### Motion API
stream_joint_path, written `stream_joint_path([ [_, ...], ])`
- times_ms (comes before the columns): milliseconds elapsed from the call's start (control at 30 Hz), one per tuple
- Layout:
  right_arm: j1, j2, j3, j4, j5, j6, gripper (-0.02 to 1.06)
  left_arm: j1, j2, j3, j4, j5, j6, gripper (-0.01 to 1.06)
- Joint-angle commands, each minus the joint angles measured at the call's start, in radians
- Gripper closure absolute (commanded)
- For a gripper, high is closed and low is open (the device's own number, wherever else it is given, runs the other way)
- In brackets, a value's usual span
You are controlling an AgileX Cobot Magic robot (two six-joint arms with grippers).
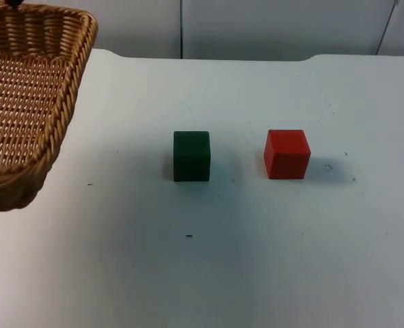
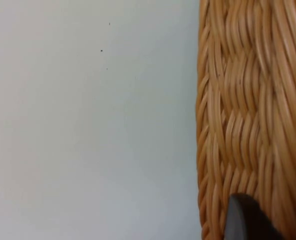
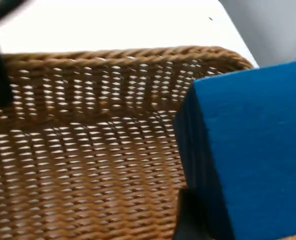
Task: Pick up the basket with the left hand and place the blue cube into the basket with the right hand.
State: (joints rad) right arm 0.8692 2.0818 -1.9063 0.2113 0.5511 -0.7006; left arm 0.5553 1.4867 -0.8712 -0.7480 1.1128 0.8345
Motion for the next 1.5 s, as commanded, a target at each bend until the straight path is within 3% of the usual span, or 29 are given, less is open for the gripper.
stream_joint_path([
  [0, 0.023, 0.018, -0.009, 0.014, -0.022, -0.010, 1.05, -0.006, -0.007, 0.000, -0.031, 0.011, 0.000, 1.05],
  [933, 0.037, 0.201, -0.009, 0.075, -0.082, -0.007, 1.03, -0.028, -0.007, 0.000, -0.047, 0.022, -0.003, 1.05],
  [1000, 0.037, 0.208, -0.009, 0.080, -0.085, -0.007, 0.97, -0.028, -0.007, 0.000, -0.051, 0.022, -0.003, 1.05],
  [1067, 0.037, 0.217, -0.009, 0.082, -0.083, -0.007, 0.84, -0.028, -0.007, 0.000, -0.054, 0.022, -0.003, 1.05],
  [1100, 0.037, 0.217, -0.009, 0.082, -0.083, -0.007, 0.84, -0.028, -0.007, 0.000, -0.054, 0.022, -0.003, 1.05],
  [1233, 0.037, 0.228, -0.009, 0.082, -0.074, -0.007, 0.52, -0.028, -0.007, 0.000, -0.054, 0.019, -0.003, 1.05],
  [1267, 0.037, 0.228, -0.009, 0.082, -0.074, -0.007, 0.52, -0.028, -0.007, 0.000, -0.054, 0.019, -0.003, 1.05],
  [1367, 0.037, 0.217, -0.009, 0.082, -0.076, -0.002, 0.28, -0.028, -0.007, 0.000, -0.054, 0.019, -0.003, 1.05],
  [1467, 0.037, 0.202, -0.009, 0.072, -0.078, 0.005, 0.21, -0.028, -0.007, 0.000, -0.056, 0.020, -0.003, 1.05],
])
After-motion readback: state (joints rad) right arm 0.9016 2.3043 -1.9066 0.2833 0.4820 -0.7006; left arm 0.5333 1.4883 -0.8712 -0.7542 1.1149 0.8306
